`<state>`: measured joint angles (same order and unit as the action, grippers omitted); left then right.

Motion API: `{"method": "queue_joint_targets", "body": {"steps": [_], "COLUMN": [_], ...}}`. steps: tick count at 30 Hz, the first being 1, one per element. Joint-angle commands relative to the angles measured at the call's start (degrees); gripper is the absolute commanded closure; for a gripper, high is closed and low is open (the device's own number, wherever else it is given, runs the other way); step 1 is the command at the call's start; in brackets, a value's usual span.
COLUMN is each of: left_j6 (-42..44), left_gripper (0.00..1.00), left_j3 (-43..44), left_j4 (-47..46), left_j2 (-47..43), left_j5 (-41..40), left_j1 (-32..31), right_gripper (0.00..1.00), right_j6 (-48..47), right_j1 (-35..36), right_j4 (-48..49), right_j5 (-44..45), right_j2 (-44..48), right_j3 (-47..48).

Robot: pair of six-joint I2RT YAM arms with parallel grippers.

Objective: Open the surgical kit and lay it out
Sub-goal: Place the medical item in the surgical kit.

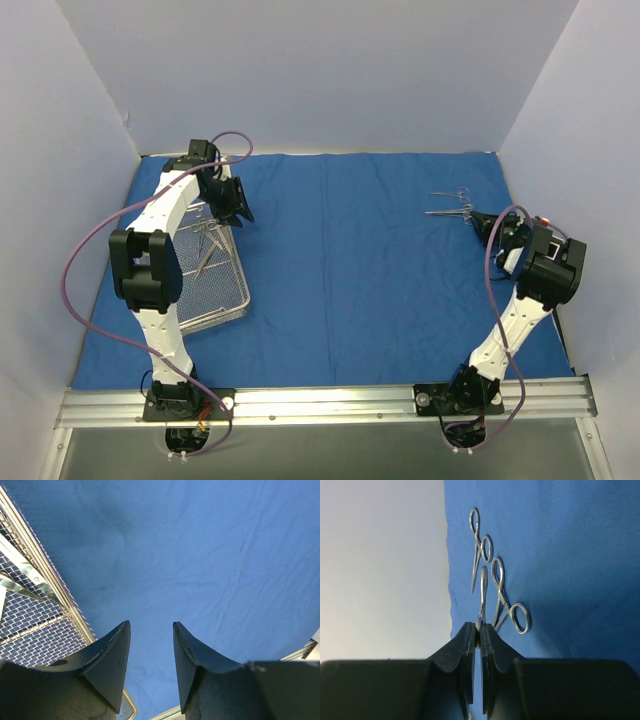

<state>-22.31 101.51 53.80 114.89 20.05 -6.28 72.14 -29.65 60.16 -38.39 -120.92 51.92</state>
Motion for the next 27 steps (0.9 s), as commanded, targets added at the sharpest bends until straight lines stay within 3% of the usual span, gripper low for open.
{"method": "queue_joint_targets", "body": {"steps": [1, 15, 27], "left_j6": [-0.19, -0.37, -0.46], "left_gripper": [0.52, 0.52, 0.52], "left_j3": [2.9, 3.51, 3.6], "left_j4": [-0.72, -0.98, -1.15], "left_j2": [0.42, 0.95, 1.04], "left_j5": [1.13, 1.3, 1.48], "left_j1": [0.4, 0.31, 0.31], "right_gripper": [1.0, 0.99, 0.84], "right_j6": [-0.33, -4.2, -7.27], "right_j1": [-1.11, -1.38, -1.38], "right_j4": [0.75, -5.67, -11.99], "right_j5": [-0.63, -0.46, -0.11], "right_j2": [-0.89, -1.24, -0.72], "right_j3": [0.9, 2.83, 5.03]}}
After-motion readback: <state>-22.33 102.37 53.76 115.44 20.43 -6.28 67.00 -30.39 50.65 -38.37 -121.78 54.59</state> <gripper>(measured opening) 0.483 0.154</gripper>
